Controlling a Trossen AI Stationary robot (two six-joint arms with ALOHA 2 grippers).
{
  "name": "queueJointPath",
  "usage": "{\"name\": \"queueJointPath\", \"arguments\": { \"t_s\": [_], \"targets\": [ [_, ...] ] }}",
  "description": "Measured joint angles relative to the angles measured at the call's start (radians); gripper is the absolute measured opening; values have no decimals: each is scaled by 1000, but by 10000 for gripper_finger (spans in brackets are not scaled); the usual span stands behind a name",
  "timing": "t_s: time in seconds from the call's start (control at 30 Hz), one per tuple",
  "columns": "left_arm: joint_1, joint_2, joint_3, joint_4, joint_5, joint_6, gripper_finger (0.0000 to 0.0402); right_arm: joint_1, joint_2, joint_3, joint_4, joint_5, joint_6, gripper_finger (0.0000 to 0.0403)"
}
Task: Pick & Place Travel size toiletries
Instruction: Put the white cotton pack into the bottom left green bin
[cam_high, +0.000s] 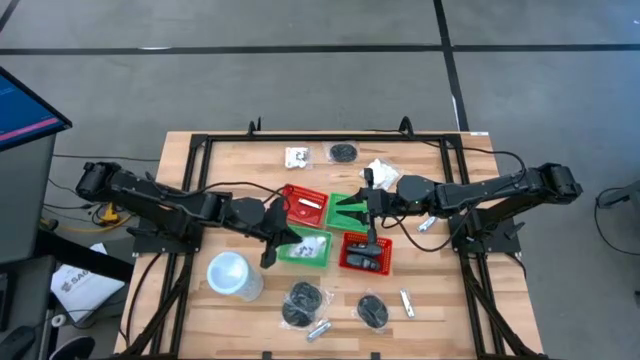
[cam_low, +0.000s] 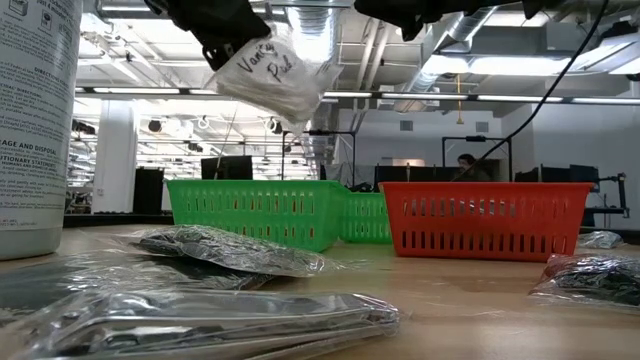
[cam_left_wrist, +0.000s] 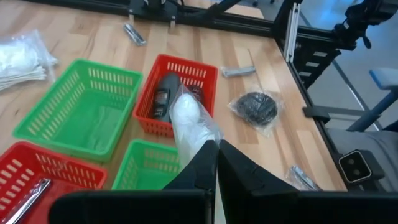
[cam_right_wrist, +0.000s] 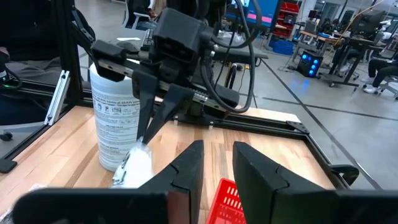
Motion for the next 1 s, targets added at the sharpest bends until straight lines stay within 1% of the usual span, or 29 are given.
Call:
{"name": "queueJointPath", "arguments": {
  "t_s": [0.53,1.0],
  "targets": [
    [0,0,0,-1,-16,0,0,0,0,0,0,0,0,77],
    [0,0,0,-2,-16,0,20,0,0,0,0,0,0,77]
  ]
}}
